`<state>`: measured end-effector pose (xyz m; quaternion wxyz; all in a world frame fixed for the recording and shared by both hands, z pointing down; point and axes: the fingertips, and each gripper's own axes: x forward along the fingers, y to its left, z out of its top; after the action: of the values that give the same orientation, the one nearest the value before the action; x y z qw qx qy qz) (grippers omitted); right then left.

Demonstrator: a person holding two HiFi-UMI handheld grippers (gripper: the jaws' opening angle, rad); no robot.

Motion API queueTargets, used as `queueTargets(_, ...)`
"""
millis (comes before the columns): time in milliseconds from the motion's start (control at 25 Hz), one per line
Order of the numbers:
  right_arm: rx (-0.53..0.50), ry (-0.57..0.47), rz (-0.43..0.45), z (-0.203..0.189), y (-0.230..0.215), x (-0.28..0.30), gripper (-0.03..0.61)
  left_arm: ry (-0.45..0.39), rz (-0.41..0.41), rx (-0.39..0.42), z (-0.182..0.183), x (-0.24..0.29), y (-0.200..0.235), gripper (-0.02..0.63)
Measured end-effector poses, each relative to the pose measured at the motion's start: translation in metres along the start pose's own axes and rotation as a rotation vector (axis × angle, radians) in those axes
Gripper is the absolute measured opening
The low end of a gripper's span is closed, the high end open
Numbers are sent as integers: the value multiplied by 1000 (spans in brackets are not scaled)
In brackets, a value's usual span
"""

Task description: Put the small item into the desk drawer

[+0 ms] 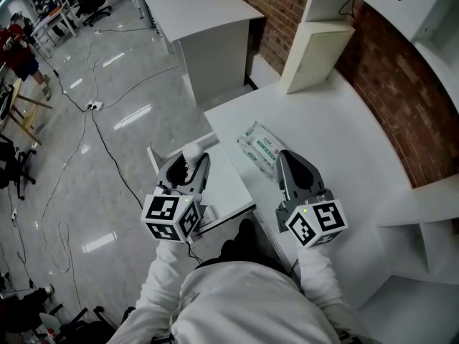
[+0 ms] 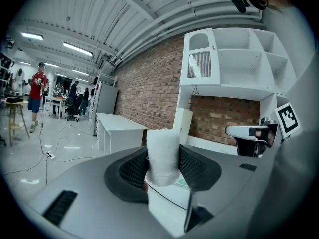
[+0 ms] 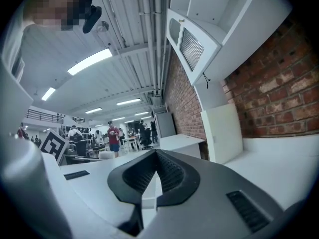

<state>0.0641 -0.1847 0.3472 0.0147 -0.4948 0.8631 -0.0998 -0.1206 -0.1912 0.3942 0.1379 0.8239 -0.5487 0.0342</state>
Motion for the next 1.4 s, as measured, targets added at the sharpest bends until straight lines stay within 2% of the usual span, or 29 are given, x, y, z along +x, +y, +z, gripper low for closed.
queueTargets(440, 12, 19, 8, -6, -19, 12, 28, 115, 38, -26, -41, 45, 10, 192)
queueTargets(560, 15, 22, 10, -7, -23, 13, 28, 146, 59, -65, -57, 56, 18, 192)
queueTargets(1000, 39, 44, 6, -16, -33, 15, 28, 354, 142, -145, -151, 94, 46, 192)
queueTargets(1200, 46, 54, -2, -20, -40, 15, 28, 454, 134, -138, -190, 105, 43, 192)
queueTargets(1400, 44, 62, 3, -22, -41, 16, 28, 537, 125, -92, -221, 111, 43, 192)
